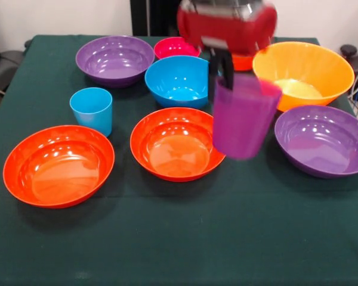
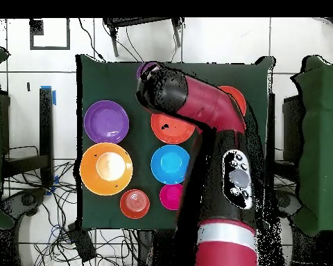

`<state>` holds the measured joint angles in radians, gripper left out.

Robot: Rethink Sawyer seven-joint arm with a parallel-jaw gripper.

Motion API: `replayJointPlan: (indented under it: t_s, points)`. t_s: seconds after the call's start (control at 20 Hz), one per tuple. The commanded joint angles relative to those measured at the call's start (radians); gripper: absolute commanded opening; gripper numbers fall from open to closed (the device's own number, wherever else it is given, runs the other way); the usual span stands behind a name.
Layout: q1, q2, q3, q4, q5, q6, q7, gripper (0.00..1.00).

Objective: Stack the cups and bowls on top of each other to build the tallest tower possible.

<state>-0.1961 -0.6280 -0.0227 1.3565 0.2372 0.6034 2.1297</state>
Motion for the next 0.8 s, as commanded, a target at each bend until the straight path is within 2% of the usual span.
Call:
replayJointPlan:
  t_s: [0.05, 0.35, 0.55, 0.8]
  points:
    - [-0.088, -0.161, 0.217, 0.138, 0.037, 0.227, -0.204, 0.00]
    - [-0.213, -0.210, 0.275, 0.205, 0.000, 0.358, -0.337, 0.00]
    - [-0.288, -0.209, 0.293, 0.209, -0.103, 0.422, -0.453, 0.00]
    - [-0.351, -0.169, 0.304, 0.195, -0.261, 0.421, -0.563, 0.00]
